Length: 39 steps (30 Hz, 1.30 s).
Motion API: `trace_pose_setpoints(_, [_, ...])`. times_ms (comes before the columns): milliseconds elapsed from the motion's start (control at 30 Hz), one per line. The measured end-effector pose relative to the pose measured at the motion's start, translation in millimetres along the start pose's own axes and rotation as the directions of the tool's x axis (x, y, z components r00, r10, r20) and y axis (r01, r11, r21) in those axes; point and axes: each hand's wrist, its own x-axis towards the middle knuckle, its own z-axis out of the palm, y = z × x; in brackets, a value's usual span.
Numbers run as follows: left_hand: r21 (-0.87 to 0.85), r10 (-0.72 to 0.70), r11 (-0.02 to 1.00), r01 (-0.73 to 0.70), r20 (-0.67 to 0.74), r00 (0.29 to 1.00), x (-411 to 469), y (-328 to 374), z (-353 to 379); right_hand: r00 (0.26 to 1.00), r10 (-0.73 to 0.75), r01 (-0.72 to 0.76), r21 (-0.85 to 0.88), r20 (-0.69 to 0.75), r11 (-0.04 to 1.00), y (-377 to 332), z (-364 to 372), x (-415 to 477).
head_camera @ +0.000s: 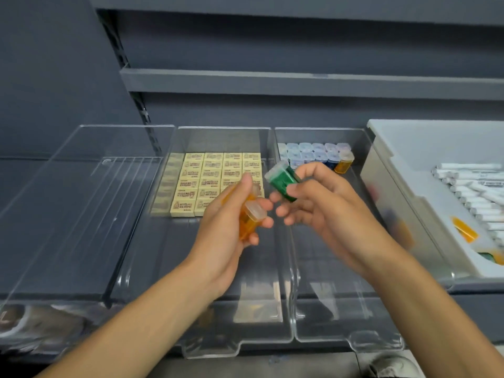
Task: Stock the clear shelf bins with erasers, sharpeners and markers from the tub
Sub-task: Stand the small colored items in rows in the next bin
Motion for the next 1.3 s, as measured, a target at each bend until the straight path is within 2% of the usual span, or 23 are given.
trace_pose_setpoints(67, [-0.023,0.006,1.0,-0.005,0.018,1.0,1.3,0.1,-0.3,1.0,0.001,0.0,0.048,-0.028,0.999,0.0,-1.2,0.9])
trace_pose_setpoints(233, [-0.068,0.042,0.997,-0.037,0.074,0.996,5.9,1.0,-0.2,1.0,-0.004,0.004,0.014,-0.008,1.0,-0.9,-1.8,1.6])
trace_pose_setpoints(467, [-0.069,0.042,0.997,-0.036,0.089,0.995,9.5,-4.1,-3.3,0.997,0.078,-0.079,0.133,0.012,0.988,2.4,-12.3,-1.0])
trace_pose_setpoints(533, [-0.079,0.04,0.996,-0.034,0.083,0.996,10.8,-5.1,-3.6,0.993,0.115,-0.111,0.097,-0.038,0.989,2.9,-21.2,1.0])
trace_pose_setpoints(600, [-0.082,0.043,0.996,-0.036,0.093,0.995,11.6,-4.4,-2.4,0.969,0.125,-0.12,0.034,-0.211,0.992,7.9,-34.4,5.5])
trace_pose_setpoints(667, [-0.062,0.04,0.998,-0.033,0.113,0.993,14.4,-4.0,-1.3,0.906,0.087,-0.145,-0.109,-0.414,0.984,16.2,-47.7,8.4])
trace_pose_setpoints(733, [-0.033,0.022,0.999,-0.018,0.119,0.993,16.0,-4.6,-2.9,0.853,0.075,-0.191,-0.176,-0.517,0.966,28.3,-53.9,10.1])
trace_pose_setpoints(833, [-0.02,0.002,1.0,0.001,0.13,0.992,18.5,-3.6,-7.4,0.83,0.063,-0.198,-0.189,-0.554,0.962,43.2,-55.9,20.8])
trace_pose_setpoints(1033, [-0.033,-0.022,0.999,0.026,0.132,0.991,18.8,-2.5,-15.6,0.777,-0.092,-0.224,-0.41,-0.623,0.884,58.6,-75.6,58.0])
trace_pose_setpoints(1300, [-0.062,-0.017,0.998,0.026,0.15,0.989,36.4,-7.6,-17.2,0.81,-0.212,-0.139,-0.531,-0.546,0.836,63.6,-87.0,85.8])
